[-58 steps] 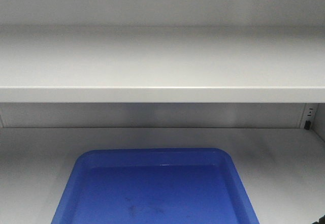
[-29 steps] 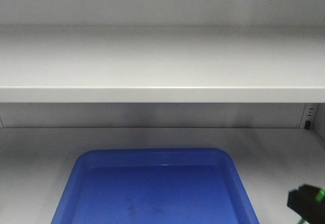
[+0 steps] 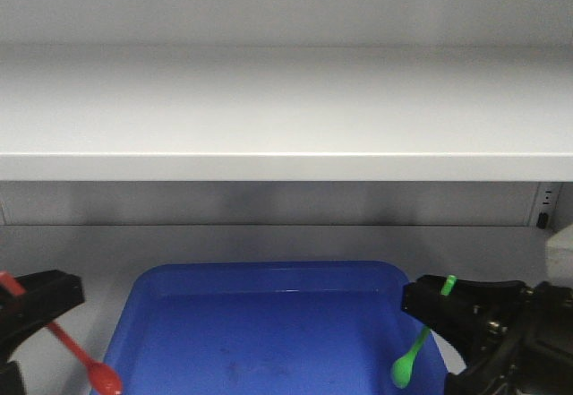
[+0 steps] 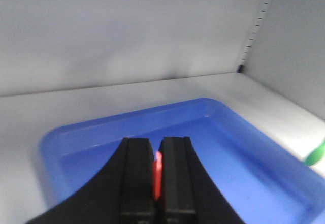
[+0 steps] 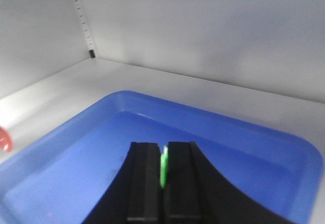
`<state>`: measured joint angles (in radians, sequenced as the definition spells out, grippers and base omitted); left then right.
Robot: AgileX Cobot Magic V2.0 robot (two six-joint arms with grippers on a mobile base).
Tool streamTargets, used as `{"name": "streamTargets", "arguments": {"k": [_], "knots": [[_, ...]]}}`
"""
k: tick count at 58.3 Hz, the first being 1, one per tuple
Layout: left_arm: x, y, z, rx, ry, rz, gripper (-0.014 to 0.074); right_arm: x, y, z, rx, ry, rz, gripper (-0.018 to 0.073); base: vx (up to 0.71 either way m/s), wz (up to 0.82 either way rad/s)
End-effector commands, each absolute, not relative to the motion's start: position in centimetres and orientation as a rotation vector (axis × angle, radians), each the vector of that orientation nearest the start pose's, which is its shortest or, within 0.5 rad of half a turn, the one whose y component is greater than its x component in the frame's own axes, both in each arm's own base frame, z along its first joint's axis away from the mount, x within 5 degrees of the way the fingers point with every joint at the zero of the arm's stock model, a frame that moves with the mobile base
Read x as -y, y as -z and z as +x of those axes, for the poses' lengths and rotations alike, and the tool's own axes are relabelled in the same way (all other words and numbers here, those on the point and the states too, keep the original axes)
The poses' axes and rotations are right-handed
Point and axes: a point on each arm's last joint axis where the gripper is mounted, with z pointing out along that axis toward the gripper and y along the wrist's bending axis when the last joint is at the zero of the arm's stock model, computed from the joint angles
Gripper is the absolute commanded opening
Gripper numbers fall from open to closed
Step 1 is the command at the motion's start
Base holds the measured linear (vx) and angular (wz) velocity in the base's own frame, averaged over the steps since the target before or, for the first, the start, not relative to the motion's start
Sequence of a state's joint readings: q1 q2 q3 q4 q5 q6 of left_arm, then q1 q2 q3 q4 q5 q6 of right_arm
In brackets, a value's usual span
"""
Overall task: Sort red and green spoons into left cabinet
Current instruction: 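Lower both grippers with the spoons over the blue tray, then open both grippers to drop the spoons into the tray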
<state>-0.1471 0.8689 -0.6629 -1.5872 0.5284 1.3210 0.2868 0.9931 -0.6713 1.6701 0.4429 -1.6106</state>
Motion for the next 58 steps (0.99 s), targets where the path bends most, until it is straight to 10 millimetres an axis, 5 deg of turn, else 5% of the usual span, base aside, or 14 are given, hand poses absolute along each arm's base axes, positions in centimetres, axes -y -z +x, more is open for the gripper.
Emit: {"name": "streamTargets", "arguments": {"k": [1, 32, 39, 49, 58], "knots": [[8.0, -35.9, 17.7, -1.627, 0.889, 0.300, -0.0003, -10.4, -34.5, 19.3, -1.612, -0.715, -0.551, -0.0003, 0.00, 0.00], [13.5, -34.3, 24.4, -1.762, 1.112, 0.412, 0.0018, -12.6, -33.2, 24.3, -1.676, -0.815, -0.611, 0.0046, 0.00, 0.00], [13.9, -33.6, 25.1, -1.787, 1.126, 0.414, 0.0120, -12.8, -33.1, 24.3, -1.675, -0.832, -0.620, 0.0174, 0.00, 0.00], [13.9, -33.3, 25.3, -1.797, 1.110, 0.423, 0.0367, -12.6, -33.0, 24.4, -1.682, -0.814, -0.610, 0.0478, 0.00, 0.00], [13.2, -32.7, 26.0, -1.810, 0.900, 0.473, 0.0556, -12.2, -32.8, 24.9, -1.670, -0.656, -0.659, 0.0672, 0.00, 0.00]]}}
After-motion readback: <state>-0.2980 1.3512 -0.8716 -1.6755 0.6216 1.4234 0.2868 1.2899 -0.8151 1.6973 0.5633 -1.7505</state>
